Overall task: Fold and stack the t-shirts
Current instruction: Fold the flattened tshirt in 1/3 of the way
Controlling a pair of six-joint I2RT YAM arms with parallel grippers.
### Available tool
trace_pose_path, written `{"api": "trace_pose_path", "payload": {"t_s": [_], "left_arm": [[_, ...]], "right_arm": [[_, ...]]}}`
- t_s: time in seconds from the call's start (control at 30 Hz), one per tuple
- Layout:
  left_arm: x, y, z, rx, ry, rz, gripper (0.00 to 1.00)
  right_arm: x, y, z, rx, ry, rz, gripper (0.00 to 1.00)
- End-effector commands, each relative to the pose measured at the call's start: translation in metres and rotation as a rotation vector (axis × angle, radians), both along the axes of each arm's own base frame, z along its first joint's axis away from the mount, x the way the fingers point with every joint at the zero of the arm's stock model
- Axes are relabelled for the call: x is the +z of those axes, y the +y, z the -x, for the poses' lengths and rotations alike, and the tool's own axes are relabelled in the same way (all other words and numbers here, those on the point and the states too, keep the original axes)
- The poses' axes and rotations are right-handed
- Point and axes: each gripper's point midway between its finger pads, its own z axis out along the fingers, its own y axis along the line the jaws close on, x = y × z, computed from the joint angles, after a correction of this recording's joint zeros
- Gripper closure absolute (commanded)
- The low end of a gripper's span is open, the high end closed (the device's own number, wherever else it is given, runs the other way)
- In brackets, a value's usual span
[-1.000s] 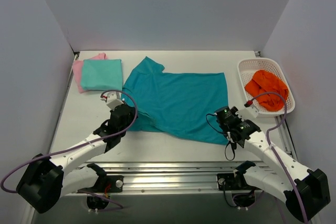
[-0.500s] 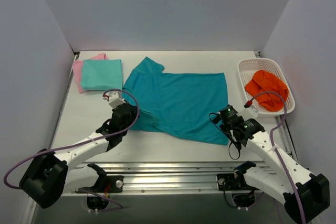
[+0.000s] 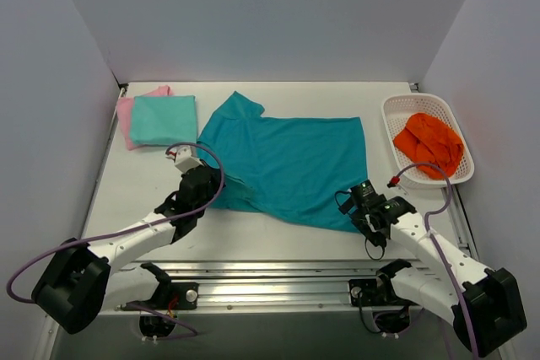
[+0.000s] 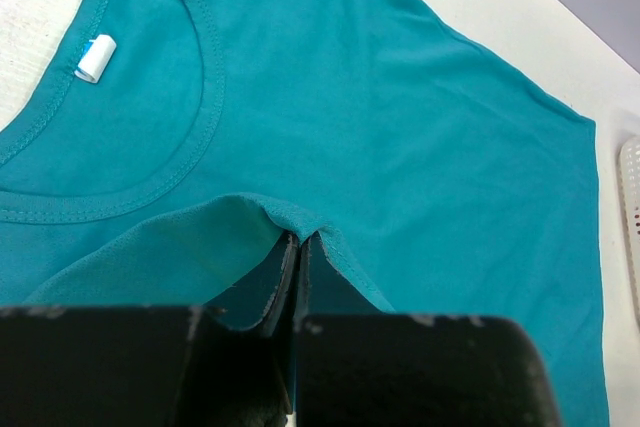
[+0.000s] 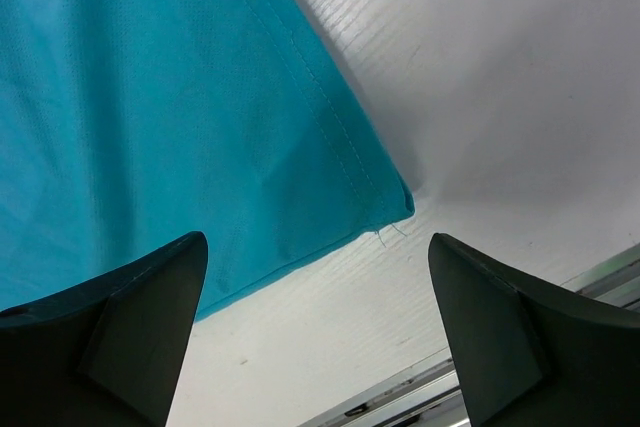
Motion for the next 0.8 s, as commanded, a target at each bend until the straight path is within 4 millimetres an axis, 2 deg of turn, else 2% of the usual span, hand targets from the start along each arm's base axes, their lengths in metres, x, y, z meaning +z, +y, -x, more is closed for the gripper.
{"api": "trace_pose_path", "payload": {"t_s": [0.0,0.27,0.37,0.47,0.5,0.57,0.77], "left_arm": [[0.009,-0.003,-0.006,-0.012,-0.038,0.016,0.98],[0.01,0.0,-0.004,-0.005,-0.044,0.015,0.98],[0.011,0.002,-0.005,-0.001,-0.046,0.014,0.98],[0.011,0.001,-0.006,-0.003,-0.045,0.014,0.98],[0.011,0.001,-0.005,-0.005,-0.044,0.012,0.98],[0.01,0.001,-0.006,-0.005,-0.044,0.012,0.98],[0.008,0.002,-0.007,0.0,-0.041,0.009,0.98]], "right_arm": [[-0.01,-0.006,0.007,-0.021,0.039,0.014,0.13],[-0.026,-0.013,0.008,-0.013,0.086,0.009,0.24],[-0.027,-0.015,0.006,-0.02,0.09,0.005,0.34],[-0.028,-0.016,0.005,-0.014,0.097,0.004,0.58],[-0.028,-0.018,0.005,-0.011,0.103,0.001,0.75],[-0.029,-0.021,0.003,-0.014,0.113,-0.001,1.0],[-0.029,-0.024,0.003,-0.003,0.117,0.008,1.0]]}}
